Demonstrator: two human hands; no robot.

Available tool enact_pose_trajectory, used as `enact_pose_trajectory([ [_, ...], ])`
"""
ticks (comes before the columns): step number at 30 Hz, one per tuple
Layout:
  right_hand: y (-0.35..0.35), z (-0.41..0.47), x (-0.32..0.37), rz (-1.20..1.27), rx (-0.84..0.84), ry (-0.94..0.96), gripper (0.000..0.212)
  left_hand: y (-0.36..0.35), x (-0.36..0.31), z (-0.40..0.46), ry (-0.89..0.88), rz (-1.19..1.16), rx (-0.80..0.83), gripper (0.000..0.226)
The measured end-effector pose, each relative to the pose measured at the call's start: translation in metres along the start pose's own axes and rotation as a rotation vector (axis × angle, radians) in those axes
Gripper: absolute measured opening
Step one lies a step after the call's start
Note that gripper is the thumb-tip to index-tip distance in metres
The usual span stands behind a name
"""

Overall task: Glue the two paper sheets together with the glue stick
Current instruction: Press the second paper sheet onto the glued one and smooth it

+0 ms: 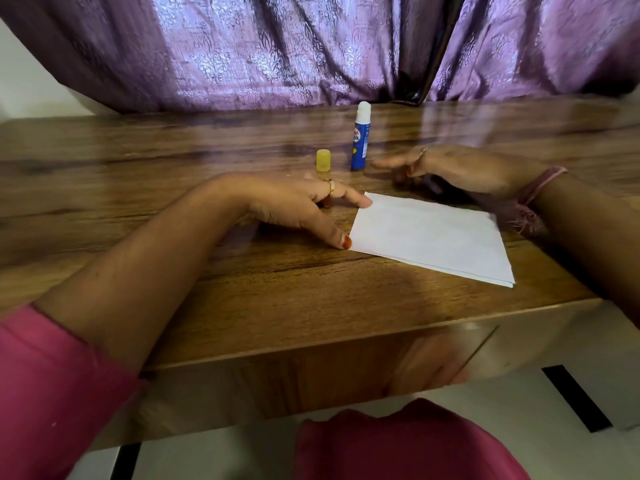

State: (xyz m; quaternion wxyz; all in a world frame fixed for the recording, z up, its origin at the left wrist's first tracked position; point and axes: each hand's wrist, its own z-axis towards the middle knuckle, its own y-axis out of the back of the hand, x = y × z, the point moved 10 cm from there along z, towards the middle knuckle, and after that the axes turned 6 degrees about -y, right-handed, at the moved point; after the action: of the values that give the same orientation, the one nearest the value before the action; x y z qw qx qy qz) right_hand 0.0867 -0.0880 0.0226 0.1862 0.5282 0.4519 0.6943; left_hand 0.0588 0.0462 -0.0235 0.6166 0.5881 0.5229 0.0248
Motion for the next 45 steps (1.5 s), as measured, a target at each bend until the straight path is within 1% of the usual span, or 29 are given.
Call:
enact_pose_trajectory([
  [2,-0.002,-0.002,-0.002,-0.081,0.034,0.002,0.033,-0.001,-0.002,0.000,-0.012,0.037,0.010,0.074],
  [4,0.004,-0.002,-0.006,0.030,0.021,0.008,0.029,0.001,0.000,0.001,-0.006,0.039,-0.004,0.073],
  [6,0.004,-0.010,0.013,0.010,-0.016,0.119,0.028,0.001,0.000,0.001,-0.012,0.040,-0.006,0.072],
  [8,-0.002,-0.019,0.031,0.010,-0.009,0.199,0.031,0.002,0.001,0.000,-0.006,0.037,-0.015,0.070],
  [11,-0.012,-0.023,0.045,0.054,0.023,0.243,0.029,0.002,0.000,0.000,-0.012,0.039,-0.014,0.063],
  [14,-0.022,-0.017,0.053,0.069,0.064,0.252,0.033,0.002,0.000,0.000,-0.018,0.031,-0.016,0.058],
  [17,-0.035,-0.010,0.063,0.049,0.127,0.285,0.034,0.003,0.001,0.002,-0.024,0.046,-0.019,0.065],
  [21,-0.048,-0.005,0.067,0.033,0.197,0.306,0.028,0.003,-0.003,0.003,-0.060,0.014,-0.031,0.052],
  [26,-0.054,-0.006,0.069,0.014,0.212,0.343,0.025,0.001,-0.005,0.004,-0.056,0.003,-0.032,0.062],
  [32,-0.056,-0.007,0.073,-0.037,0.199,0.396,0.022,0.002,-0.003,0.003,-0.063,-0.022,-0.048,0.043],
  [35,-0.059,-0.010,0.074,-0.054,0.210,0.425,0.016,0.002,-0.006,0.003,-0.074,-0.031,-0.047,0.038],
  [39,-0.059,-0.011,0.070,-0.088,0.227,0.420,0.015,0.003,-0.002,0.003,-0.047,-0.029,-0.041,0.048],
  [42,-0.057,-0.014,0.066,-0.097,0.231,0.421,0.015,0.003,0.002,0.004,0.003,-0.015,-0.035,0.070],
  [43,-0.055,-0.016,0.066,-0.095,0.225,0.429,0.015,0.002,0.002,0.004,0.013,-0.016,-0.034,0.073],
  [45,-0.053,-0.020,0.063,-0.091,0.219,0.434,0.016,0.001,0.001,0.004,0.013,-0.022,-0.027,0.074],
])
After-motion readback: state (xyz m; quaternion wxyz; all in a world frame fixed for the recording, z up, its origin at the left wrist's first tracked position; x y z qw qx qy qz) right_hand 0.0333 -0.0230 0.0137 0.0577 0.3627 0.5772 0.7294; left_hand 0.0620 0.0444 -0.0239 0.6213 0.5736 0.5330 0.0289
